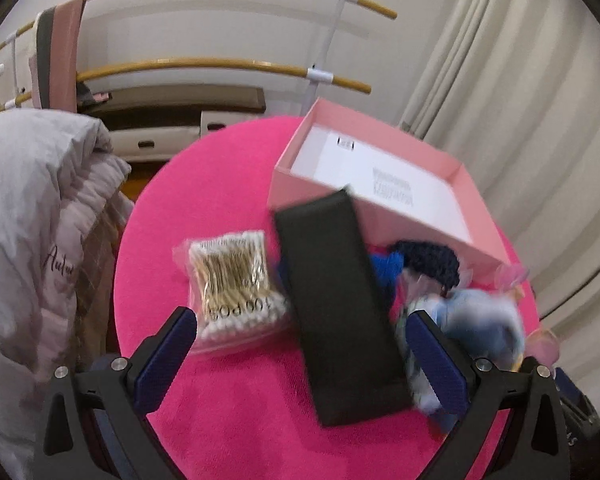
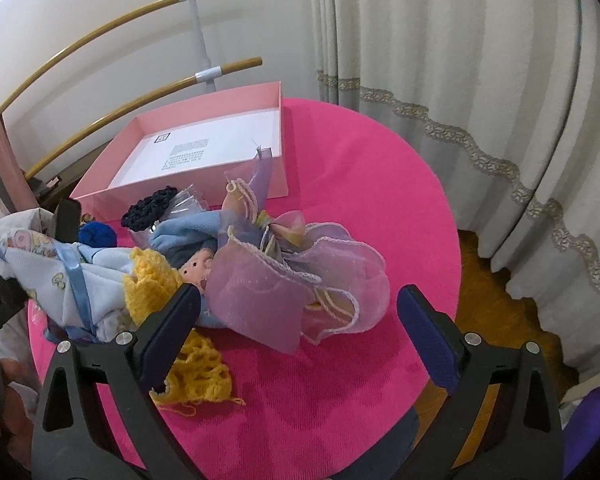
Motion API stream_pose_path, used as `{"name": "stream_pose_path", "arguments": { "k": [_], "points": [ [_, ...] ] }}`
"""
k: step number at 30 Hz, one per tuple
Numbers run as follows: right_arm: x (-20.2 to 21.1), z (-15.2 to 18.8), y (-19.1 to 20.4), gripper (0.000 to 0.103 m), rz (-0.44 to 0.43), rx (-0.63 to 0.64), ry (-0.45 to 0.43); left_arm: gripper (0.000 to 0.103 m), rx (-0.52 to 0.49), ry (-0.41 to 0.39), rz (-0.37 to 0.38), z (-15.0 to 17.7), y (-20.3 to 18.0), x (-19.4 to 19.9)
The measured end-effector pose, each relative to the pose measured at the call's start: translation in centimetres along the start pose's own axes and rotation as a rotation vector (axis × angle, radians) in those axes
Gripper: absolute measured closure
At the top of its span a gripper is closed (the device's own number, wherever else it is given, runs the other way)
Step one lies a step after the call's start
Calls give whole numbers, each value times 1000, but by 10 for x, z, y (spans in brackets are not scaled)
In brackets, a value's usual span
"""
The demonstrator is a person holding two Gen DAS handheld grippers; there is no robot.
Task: Organize soft objects
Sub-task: 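Grasp the black pouch with the left tool while the right tool grasps the lilac bow, then carry the black pouch and lilac bow into the pink box and release both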
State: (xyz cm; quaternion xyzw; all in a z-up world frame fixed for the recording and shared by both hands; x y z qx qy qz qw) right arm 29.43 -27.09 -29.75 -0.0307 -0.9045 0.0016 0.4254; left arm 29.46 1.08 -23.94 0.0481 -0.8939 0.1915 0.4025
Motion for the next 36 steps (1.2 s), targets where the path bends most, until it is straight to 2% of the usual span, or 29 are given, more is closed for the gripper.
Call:
{"name": "stream_pose_path", "arguments": {
  "k": [2, 5, 7, 10, 14, 16, 18, 22, 24, 26, 28, 30, 34, 36],
  "points": [
    [-2, -1, 0, 5, -2, -2, 2, 0, -28, 6, -27, 4, -2, -7],
    [-7, -2, 2, 5, -5, 7, 9, 5, -12, 69, -40, 15, 2, -28],
    [-9, -2, 2, 5, -6, 13, 15, 5, -5, 55, -30, 15, 3, -30],
    [-15, -3, 2, 5, -8, 17, 23, 17, -8, 45, -15, 11, 2, -29],
    [-24, -9, 4, 14, -28, 21, 29, 46, -23, 59, 35, 7, -5, -26],
    [-31, -10, 6, 17, -38, 26, 38, 49, -41, 59, 47, 6, -8, -25],
    [-38, -10, 6, 28, -54, 22, 54, 54, -57, 56, 58, 4, -10, -24],
    [-47, -8, 6, 41, -107, 12, 67, 58, -88, 50, 64, -1, -9, -22],
    [-47, -7, 7, 46, -130, 8, 70, 49, -144, 44, 26, -1, -12, -23],
    [-46, -6, 7, 47, -139, 8, 70, 44, -145, 42, 9, -1, -14, -25],
    [-46, -7, 7, 47, -150, 1, 65, 47, -142, 56, 32, 2, -16, -27],
    [-45, -9, 7, 55, -164, 0, 59, 54, -141, 54, 40, 2, -17, -26],
    [-42, -10, 12, 62, -179, 18, 53, 61, -159, 51, 66, 3, -18, -20],
    [-41, -12, 13, 74, -189, 12, 42, 64, -165, 49, 74, 1, -18, -21]
  ]
}}
Point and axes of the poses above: each gripper's, at about its wrist camera, not at the fingertips, and x roughly against the way its jaws point, y to its left, z to its underside, the point moved 9 cm from there along -x, roughly the way its jaws point, and after that the axes turned 5 degrees about x, right-handed, at the moved point
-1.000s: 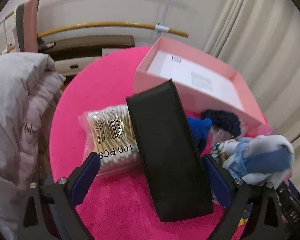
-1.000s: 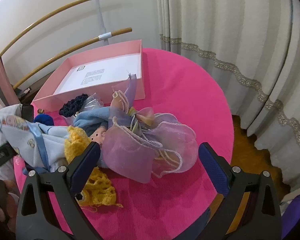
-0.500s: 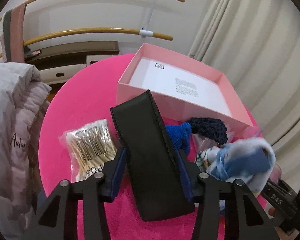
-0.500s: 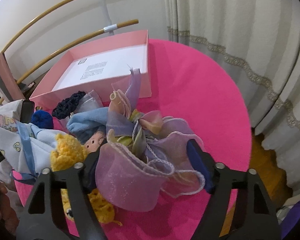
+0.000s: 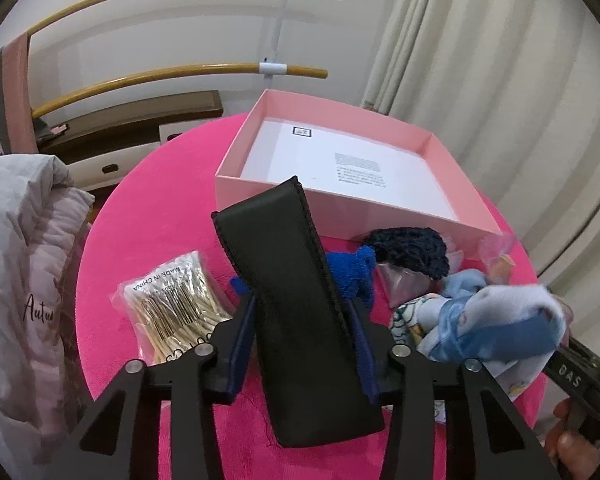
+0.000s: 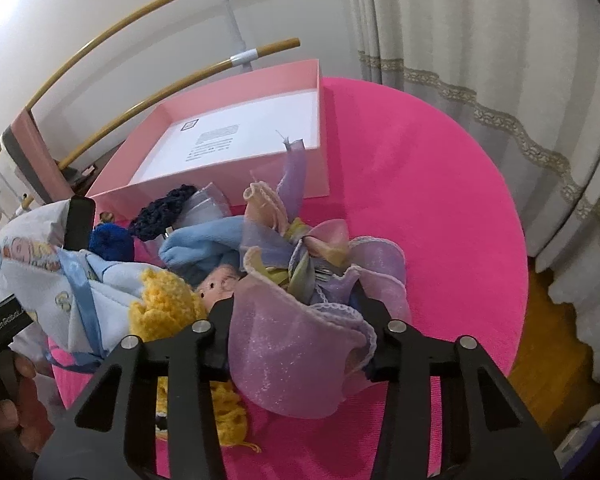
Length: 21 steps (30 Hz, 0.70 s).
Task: Organize soft objects
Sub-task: 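Carry the black pouch and lilac bow into the pink box and release both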
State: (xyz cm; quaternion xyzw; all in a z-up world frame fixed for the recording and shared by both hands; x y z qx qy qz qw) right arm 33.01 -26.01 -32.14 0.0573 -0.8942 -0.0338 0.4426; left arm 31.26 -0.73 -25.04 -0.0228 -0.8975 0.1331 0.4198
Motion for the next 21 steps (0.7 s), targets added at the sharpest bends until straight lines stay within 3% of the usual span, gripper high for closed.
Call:
{"name": "stream_pose_path", "arguments": {
  "k": [12, 21],
  "points": [
    [40, -9, 5, 80, 38, 9, -93, 68, -91, -107, -53, -2, 9, 41],
    [63, -23, 25, 80, 39, 53, -136, 70, -117, -137, -70, -3, 8, 64]
  ]
}}
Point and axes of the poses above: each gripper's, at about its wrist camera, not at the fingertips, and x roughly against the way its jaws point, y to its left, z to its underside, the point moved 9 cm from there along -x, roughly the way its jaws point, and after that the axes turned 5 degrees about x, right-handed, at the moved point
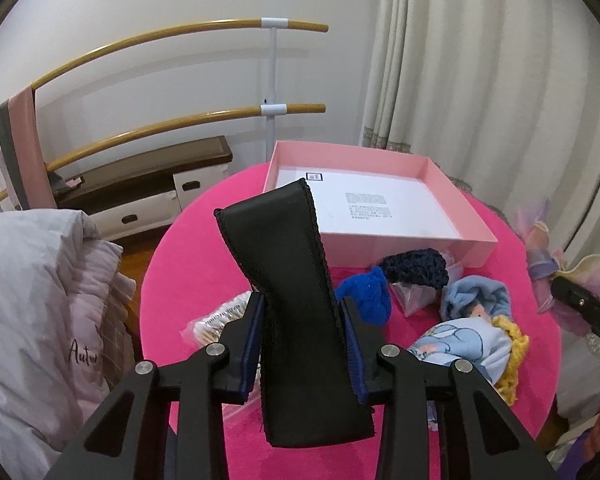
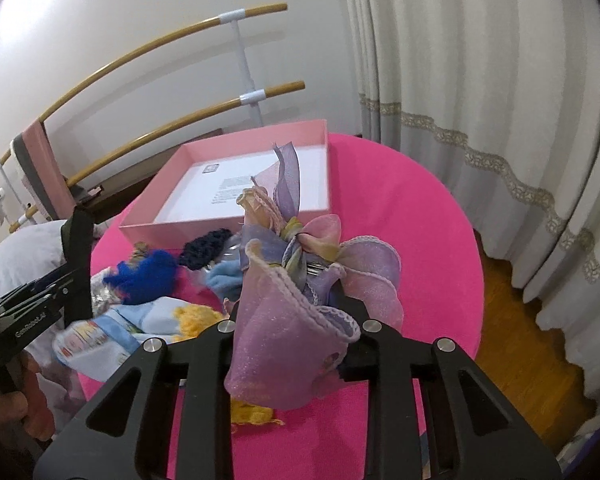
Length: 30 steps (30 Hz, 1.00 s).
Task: Organize soft objects
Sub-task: 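Carry the black pouch and lilac bow into the pink box and release both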
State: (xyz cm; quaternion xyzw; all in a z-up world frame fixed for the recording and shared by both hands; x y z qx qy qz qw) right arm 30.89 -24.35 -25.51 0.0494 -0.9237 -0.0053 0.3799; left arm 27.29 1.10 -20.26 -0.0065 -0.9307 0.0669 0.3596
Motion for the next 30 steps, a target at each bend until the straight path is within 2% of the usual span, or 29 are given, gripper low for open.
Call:
{"name": "stream_pose_path", "arguments": {
  "k": [8, 17, 23, 30],
  "points": [
    [10, -20, 15, 80, -13, 44, -36, 70, -27, -29, 2, -18, -3, 17],
    [8, -62, 26, 80, -17, 87, -74, 70, -44, -72, 25, -64, -9, 25],
    [-10, -95, 33, 80, -44, 91, -75, 70, -67, -63, 16, -102, -18, 0],
    [-42, -132, 40, 79, -61, 97, -58, 70, -84, -38, -3, -149, -33, -48]
  ]
}}
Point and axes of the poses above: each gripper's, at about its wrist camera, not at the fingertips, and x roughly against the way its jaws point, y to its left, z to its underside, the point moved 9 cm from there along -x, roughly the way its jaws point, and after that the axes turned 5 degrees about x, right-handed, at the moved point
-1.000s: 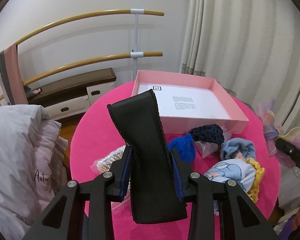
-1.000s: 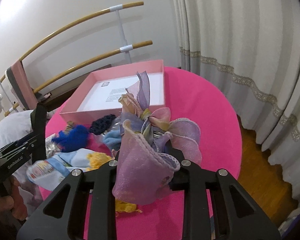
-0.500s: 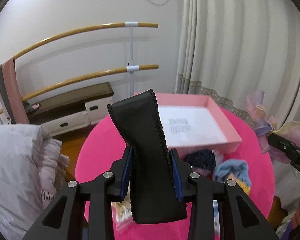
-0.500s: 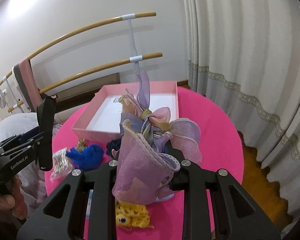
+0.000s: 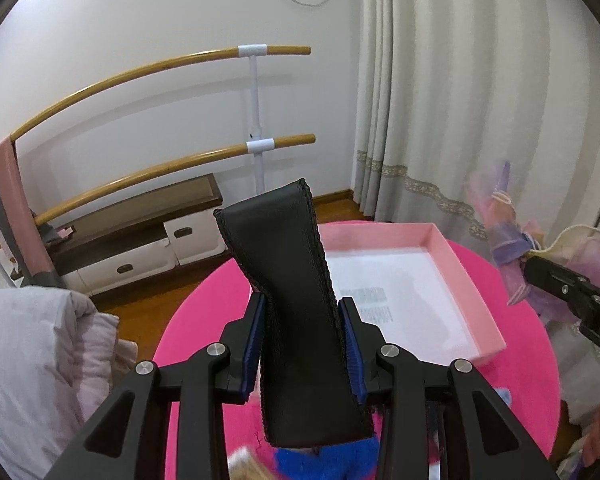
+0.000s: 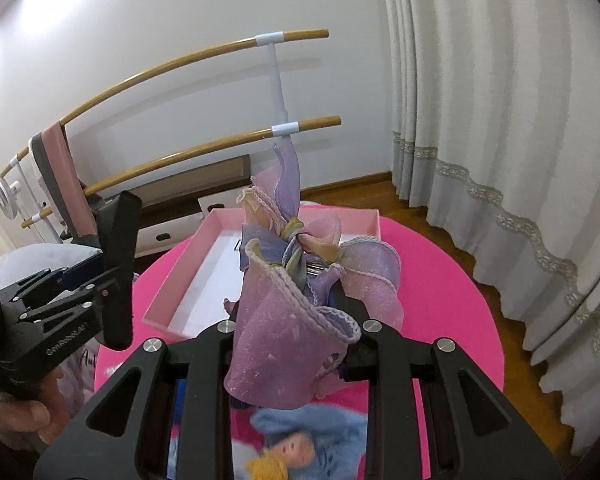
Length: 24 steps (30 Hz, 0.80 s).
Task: Organize soft objects
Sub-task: 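Carry the black pouch and lilac bow into the pink box and release both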
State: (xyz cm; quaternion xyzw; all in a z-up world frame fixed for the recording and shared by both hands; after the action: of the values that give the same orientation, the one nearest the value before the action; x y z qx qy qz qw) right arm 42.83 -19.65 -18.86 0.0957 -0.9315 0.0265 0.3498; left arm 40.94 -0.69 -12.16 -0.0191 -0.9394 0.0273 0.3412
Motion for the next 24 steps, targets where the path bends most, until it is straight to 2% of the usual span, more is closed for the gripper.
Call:
{"name": "stream_pose_path", "arguments": {
  "k": [8, 14, 22, 24],
  "points": [
    [-54, -19, -11, 79, -3, -13, 65, 70, -14, 32, -16, -47, -28, -72],
    [-92, -25, -19, 79, -6, -19, 125, 70, -10, 79, -17, -71, -32, -132],
    [-143, -17, -26, 79, -16, -36, 217, 70, -22, 155, -7, -101, -33, -214],
    [-151, -14, -26, 79, -16, -40, 235, 67, -34, 173, -9, -106, -35, -232]
  ]
}}
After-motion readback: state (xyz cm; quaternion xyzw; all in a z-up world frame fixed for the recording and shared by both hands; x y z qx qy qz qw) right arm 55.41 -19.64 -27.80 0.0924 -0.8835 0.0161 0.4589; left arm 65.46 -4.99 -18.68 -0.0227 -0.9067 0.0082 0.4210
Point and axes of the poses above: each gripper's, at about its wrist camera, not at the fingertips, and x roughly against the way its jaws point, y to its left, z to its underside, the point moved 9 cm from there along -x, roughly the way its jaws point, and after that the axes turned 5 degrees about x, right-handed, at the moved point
